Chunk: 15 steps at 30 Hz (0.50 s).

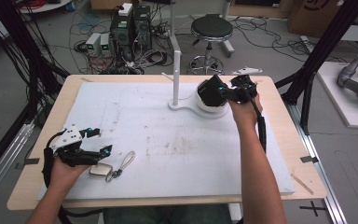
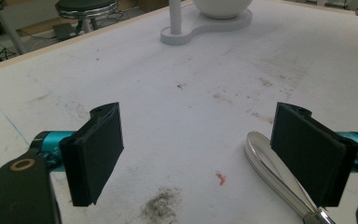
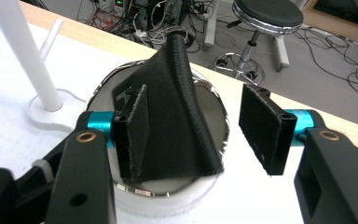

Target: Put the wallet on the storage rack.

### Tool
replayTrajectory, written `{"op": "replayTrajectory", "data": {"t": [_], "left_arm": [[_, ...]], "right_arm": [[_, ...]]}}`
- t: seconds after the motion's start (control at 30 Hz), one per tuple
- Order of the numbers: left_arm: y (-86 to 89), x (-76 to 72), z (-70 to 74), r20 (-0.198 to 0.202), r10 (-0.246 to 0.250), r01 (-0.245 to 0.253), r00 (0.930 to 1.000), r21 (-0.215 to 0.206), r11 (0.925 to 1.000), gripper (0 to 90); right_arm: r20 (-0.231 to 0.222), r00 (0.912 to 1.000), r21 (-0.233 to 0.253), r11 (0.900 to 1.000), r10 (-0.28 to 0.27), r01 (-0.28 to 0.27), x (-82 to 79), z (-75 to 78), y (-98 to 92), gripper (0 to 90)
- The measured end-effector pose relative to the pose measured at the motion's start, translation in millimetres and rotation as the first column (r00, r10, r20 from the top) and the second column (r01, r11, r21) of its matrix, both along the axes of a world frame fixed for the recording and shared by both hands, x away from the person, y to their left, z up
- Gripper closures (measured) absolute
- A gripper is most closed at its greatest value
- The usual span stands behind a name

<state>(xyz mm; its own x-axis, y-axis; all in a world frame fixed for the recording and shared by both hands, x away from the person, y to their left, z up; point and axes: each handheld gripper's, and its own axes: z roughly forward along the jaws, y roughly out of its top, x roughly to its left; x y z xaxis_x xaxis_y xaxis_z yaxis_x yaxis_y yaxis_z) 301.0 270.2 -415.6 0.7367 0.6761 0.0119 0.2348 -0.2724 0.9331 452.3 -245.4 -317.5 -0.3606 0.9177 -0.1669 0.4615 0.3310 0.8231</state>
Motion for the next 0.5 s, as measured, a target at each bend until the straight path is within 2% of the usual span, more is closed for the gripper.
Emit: {"op": "replayTrajectory", "data": {"t": [0.1, 0.13, 0.17, 0.27, 0.3, 0.43, 0.5], "left_arm": [[-2.1, -1.1, 0.6, 0.001, -0.003, 0.003, 1.0000, -0.001, 1.0000, 16.9], [-2.8, -1.4, 0.9, 0.002, -0.006, 0.006, 1.0000, 0.001, 1.0000, 16.9], [-3.7, -1.6, 1.0, 0.002, -0.008, 0.008, 1.0000, 0.003, 1.0000, 16.9], [-6.3, -2.7, 0.8, -0.001, -0.016, 0.016, 0.9999, 0.007, 0.9998, 16.9], [-7.1, -3.2, 0.7, -0.001, -0.018, 0.018, 0.9998, 0.007, 0.9998, 16.9], [-8.2, -5.1, 0.7, -0.002, -0.020, 0.020, 0.9998, 0.011, 0.9997, 16.9], [-7.6, -4.1, 0.8, 0.000, -0.020, 0.020, 0.9998, 0.008, 0.9998, 16.9]], "right_arm": [[0.008, 1.0000, 0.004, 1.000, 0.004, -0.004, -13.2, 6.0, -3.7, 36.8], [0.062, 0.9979, 0.006, 1.000, 0.020, -0.021, -23.4, 5.8, -5.2, 36.8], [0.096, 0.9950, 0.009, 1.000, 0.027, -0.028, -31.6, 5.3, -6.3, 36.8], [0.094, 0.9948, 0.050, 0.998, 0.039, -0.044, -49.4, 1.0, -11.0, 34.9], [0.090, 0.9950, 0.048, 0.998, 0.045, -0.049, -55.0, -0.3, -12.2, 34.5], [0.108, 0.9913, 0.087, 0.993, 0.075, -0.085, -79.1, -3.2, -19.1, 32.5], [0.116, 0.9905, 0.113, 0.990, 0.073, -0.086, -89.8, -4.6, -23.6, 32.1]]}}
